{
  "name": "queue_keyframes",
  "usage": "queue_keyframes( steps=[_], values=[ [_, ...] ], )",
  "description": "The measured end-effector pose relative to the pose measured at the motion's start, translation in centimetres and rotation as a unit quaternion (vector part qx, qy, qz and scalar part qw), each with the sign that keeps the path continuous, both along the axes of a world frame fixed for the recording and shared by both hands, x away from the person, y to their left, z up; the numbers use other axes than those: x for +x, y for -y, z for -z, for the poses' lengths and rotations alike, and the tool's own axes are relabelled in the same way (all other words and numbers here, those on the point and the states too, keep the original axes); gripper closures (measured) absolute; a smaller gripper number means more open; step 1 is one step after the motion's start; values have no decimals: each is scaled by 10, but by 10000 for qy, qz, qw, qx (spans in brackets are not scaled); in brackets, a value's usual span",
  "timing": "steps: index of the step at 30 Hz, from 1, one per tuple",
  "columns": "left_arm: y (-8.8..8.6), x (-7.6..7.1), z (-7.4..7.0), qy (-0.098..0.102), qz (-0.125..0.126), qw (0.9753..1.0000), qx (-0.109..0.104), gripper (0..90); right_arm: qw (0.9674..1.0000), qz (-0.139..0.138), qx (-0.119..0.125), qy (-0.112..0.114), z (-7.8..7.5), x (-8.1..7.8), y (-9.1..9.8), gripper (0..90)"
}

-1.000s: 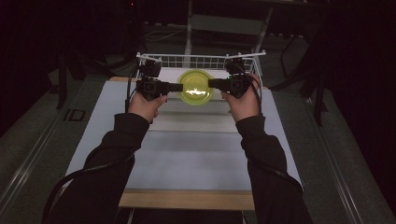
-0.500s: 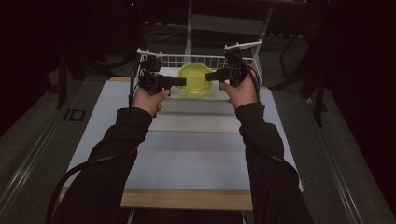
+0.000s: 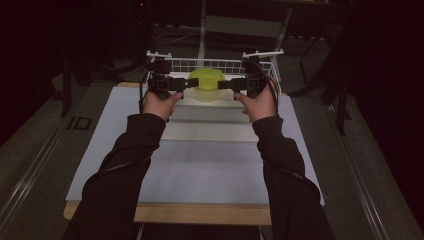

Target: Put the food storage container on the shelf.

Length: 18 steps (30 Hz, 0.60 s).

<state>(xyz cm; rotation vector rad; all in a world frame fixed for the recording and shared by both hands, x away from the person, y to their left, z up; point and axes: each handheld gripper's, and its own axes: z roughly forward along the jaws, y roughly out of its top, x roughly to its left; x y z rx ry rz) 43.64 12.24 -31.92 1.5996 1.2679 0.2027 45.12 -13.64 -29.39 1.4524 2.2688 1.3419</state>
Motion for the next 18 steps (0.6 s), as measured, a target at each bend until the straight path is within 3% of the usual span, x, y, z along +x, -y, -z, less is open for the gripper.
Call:
queue_keyframes(
  steps=[2,4,8,10,11,12,13,14,15,16,18],
  values=[
    [-7,-8,-3,181,-51,9997,-148,336,9999,-86,-8,98,0,-7,-2,455],
    [-9,-11,-3,270,8,9995,-138,290,9996,-145,-63,247,2,-16,-3,460],
    [-16,-27,0,552,92,9984,-112,246,9993,-267,-69,259,9,-26,-5,483],
    [-18,-37,3,783,201,9967,-34,208,9991,-314,-140,266,15,-30,-8,515],
    [-19,-44,7,909,237,9956,-6,185,9990,-326,-169,265,18,-32,-9,566],
    [-19,-56,14,1090,293,9934,212,159,9990,-318,-235,217,24,-33,-12,668],
    [-19,-56,14,1090,293,9934,212,136,9990,-318,-235,217,24,-33,-12,668],
    [-18,-62,20,1215,352,9917,218,108,9992,-275,-224,166,29,-34,-15,782],
    [-18,-68,26,1288,436,9904,235,108,9992,-275,-224,166,29,-34,-15,782],
    [-17,-73,32,1309,452,9900,255,27,9993,-178,-237,223,32,-34,-17,846],
    [-18,-84,45,1321,497,9898,205,26,9993,-175,-224,231,33,-34,-19,860]
  ],
)
